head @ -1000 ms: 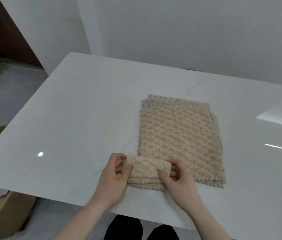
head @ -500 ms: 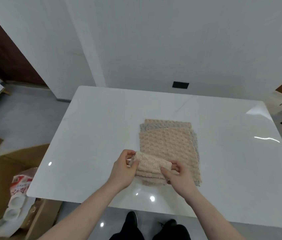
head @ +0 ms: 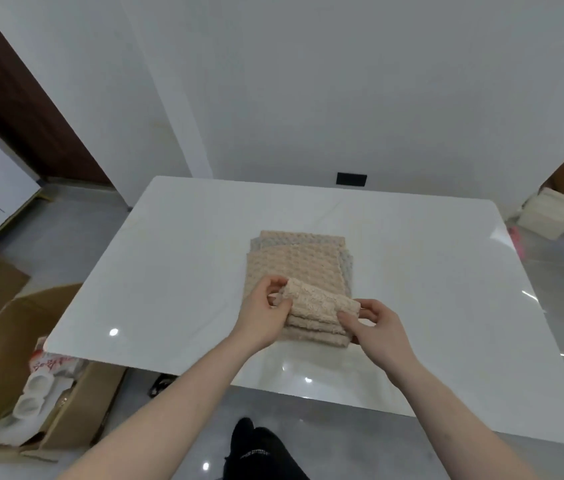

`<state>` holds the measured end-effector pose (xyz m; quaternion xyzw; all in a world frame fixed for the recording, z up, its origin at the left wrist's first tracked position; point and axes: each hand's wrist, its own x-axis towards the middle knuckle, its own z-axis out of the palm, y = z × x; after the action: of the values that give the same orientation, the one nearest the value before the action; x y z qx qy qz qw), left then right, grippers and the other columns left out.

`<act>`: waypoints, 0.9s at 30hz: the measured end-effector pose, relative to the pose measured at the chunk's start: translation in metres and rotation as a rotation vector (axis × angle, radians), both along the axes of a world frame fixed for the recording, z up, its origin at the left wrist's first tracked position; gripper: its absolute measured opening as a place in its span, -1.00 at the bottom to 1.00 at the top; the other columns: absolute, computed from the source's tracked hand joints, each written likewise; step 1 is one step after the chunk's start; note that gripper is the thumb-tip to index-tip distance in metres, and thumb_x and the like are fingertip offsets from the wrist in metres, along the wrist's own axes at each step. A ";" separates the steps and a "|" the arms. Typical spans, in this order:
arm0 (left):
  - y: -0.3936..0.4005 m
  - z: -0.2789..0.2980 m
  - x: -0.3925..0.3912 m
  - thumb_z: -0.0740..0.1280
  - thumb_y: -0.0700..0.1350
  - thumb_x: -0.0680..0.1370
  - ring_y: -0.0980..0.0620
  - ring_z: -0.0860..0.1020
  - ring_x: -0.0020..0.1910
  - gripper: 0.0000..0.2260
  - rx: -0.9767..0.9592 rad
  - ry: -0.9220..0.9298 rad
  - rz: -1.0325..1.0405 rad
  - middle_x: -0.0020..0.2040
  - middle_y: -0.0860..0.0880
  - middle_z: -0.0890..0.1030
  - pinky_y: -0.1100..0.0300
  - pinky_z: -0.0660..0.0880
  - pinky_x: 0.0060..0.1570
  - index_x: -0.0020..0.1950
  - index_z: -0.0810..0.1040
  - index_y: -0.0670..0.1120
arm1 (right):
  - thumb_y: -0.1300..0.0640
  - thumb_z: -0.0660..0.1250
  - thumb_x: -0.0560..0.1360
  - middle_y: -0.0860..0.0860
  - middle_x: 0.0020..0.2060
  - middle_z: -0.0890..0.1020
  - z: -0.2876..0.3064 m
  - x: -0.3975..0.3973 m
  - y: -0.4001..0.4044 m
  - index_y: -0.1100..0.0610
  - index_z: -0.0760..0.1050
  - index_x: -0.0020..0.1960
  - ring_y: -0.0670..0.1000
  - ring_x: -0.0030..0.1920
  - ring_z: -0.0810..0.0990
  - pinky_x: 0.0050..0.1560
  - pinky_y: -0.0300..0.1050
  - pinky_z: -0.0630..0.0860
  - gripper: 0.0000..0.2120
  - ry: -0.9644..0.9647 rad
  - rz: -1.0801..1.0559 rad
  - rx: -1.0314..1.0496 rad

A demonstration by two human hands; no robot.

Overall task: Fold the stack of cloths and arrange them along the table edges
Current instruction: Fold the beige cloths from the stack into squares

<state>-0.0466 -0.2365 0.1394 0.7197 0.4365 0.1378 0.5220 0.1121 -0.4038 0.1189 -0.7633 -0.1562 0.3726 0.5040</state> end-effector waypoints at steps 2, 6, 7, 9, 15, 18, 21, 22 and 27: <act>-0.043 0.001 0.015 0.38 -0.09 0.60 0.15 0.56 0.13 -0.75 -0.009 -0.017 0.022 0.19 0.18 0.57 0.19 0.51 0.19 0.24 0.50 0.15 | -0.05 0.58 0.38 -0.12 -0.05 0.74 0.003 0.020 -0.039 -0.05 0.64 0.11 0.02 -0.07 0.77 0.14 0.15 0.67 -0.67 -0.004 0.010 0.021; -0.124 0.009 0.040 0.38 -0.11 0.60 0.10 0.56 0.18 -0.75 -0.045 -0.048 0.048 0.17 0.18 0.55 0.16 0.54 0.19 0.22 0.49 0.17 | 0.04 0.58 0.42 -0.08 -0.04 0.76 0.011 0.048 -0.113 0.00 0.64 0.12 0.03 -0.09 0.77 0.14 0.19 0.67 -0.70 0.011 0.009 0.021; -0.140 0.012 0.045 0.38 -0.10 0.60 0.10 0.56 0.16 -0.76 -0.042 -0.047 0.052 0.17 0.17 0.56 0.16 0.54 0.17 0.19 0.48 0.19 | 0.06 0.58 0.43 -0.07 -0.05 0.76 0.014 0.055 -0.128 0.02 0.64 0.12 0.04 -0.09 0.77 0.14 0.20 0.67 -0.71 0.018 0.007 0.022; -0.165 0.020 0.059 0.38 -0.08 0.60 0.10 0.58 0.14 -0.77 -0.027 -0.048 0.062 0.18 0.16 0.58 0.16 0.55 0.17 0.17 0.48 0.21 | 0.10 0.58 0.45 -0.05 -0.06 0.76 0.024 0.069 -0.152 0.05 0.64 0.11 0.06 -0.11 0.77 0.12 0.22 0.67 -0.73 0.031 0.008 0.027; -0.214 0.035 0.115 0.33 -0.08 0.62 0.23 0.57 0.06 -0.71 -0.031 -0.031 0.060 0.22 0.22 0.54 0.36 0.49 -0.05 0.34 0.47 0.10 | 0.09 0.58 0.45 -0.07 -0.05 0.75 0.034 0.127 -0.195 0.01 0.62 0.12 0.05 -0.12 0.77 0.13 0.22 0.67 -0.73 0.040 0.006 0.042; -0.231 0.034 0.150 0.32 -0.11 0.62 0.26 0.55 0.06 -0.69 -0.055 -0.038 0.046 0.20 0.27 0.52 0.38 0.48 -0.05 0.34 0.46 0.11 | 0.11 0.56 0.46 -0.05 -0.06 0.75 0.027 0.163 -0.210 0.02 0.64 0.10 0.07 -0.12 0.77 0.12 0.24 0.67 -0.77 0.035 -0.005 0.027; -0.237 0.026 0.192 0.32 -0.13 0.62 0.26 0.55 0.07 -0.70 -0.066 -0.045 0.040 0.18 0.28 0.54 0.35 0.52 -0.01 0.32 0.47 0.12 | 0.11 0.56 0.47 -0.01 -0.05 0.75 0.018 0.205 -0.217 0.03 0.64 0.10 0.09 -0.13 0.77 0.10 0.25 0.67 -0.78 0.021 -0.006 0.004; -0.239 0.023 0.206 0.32 -0.14 0.62 0.25 0.56 0.06 -0.70 -0.073 -0.045 0.037 0.17 0.28 0.54 0.35 0.53 -0.01 0.31 0.47 0.12 | 0.11 0.56 0.47 0.00 -0.04 0.75 0.016 0.220 -0.218 0.04 0.64 0.11 0.10 -0.13 0.77 0.09 0.25 0.67 -0.77 0.023 -0.006 -0.005; -0.245 0.010 0.263 0.30 -0.16 0.60 0.20 0.57 0.02 -0.68 -0.113 -0.028 0.062 0.19 0.23 0.56 0.35 0.54 -0.07 0.32 0.48 0.11 | 0.10 0.55 0.48 -0.01 -0.06 0.75 0.005 0.282 -0.217 0.02 0.64 0.09 0.10 -0.10 0.76 0.07 0.24 0.69 -0.78 0.012 0.027 -0.056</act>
<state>0.2167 -0.4810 0.1491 0.6732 0.4584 0.1394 0.5632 0.3936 -0.6212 0.1240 -0.7728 -0.1530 0.3880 0.4783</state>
